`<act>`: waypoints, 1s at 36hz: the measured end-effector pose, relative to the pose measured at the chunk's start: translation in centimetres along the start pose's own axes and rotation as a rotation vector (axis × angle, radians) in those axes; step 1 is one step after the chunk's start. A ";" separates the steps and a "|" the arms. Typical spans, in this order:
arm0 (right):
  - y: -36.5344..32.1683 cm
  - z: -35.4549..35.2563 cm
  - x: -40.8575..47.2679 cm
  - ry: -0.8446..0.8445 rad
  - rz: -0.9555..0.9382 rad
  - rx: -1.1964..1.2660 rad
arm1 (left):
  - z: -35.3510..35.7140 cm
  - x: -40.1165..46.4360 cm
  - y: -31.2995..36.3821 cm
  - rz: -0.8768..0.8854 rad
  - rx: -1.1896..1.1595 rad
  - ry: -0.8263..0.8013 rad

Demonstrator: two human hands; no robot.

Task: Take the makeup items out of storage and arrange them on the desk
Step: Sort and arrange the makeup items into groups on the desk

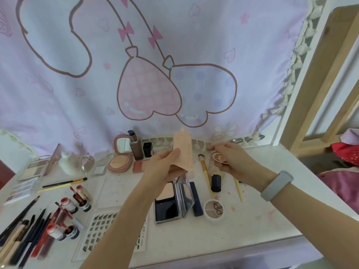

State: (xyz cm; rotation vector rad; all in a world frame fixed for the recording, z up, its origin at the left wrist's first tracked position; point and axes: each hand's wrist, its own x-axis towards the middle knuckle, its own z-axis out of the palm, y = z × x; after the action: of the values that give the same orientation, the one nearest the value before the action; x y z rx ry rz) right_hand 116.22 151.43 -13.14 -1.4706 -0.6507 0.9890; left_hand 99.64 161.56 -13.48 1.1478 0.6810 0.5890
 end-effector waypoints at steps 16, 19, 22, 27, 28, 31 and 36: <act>-0.9 0.3 3.0 0.032 -0.081 -0.367 | -2.2 0.5 -0.4 0.328 0.584 0.286; -0.2 0.0 4.5 0.085 -0.097 -0.625 | -4.8 0.3 -0.9 0.387 0.860 0.390; 0.7 0.5 5.9 0.115 -0.094 -0.819 | -7.4 0.3 -1.8 0.338 1.025 0.505; 1.5 1.7 7.5 0.090 -0.066 -1.039 | -10.1 0.3 -3.3 0.111 1.261 0.486; 1.7 1.8 7.7 0.091 -0.065 -1.052 | -10.3 0.4 -3.5 0.046 1.314 0.462; 2.2 2.0 8.2 0.105 -0.052 -1.061 | -10.4 0.5 -4.0 -0.046 1.438 0.426; 2.8 2.1 8.5 0.131 -0.033 -1.118 | -10.6 0.6 -4.5 -0.102 1.531 0.363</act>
State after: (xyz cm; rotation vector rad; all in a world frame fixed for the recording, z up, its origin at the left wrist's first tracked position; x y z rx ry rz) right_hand 118.17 159.30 -17.52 -2.4404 -1.2234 0.4570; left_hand 92.53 167.16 -20.55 2.4024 1.6024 0.0778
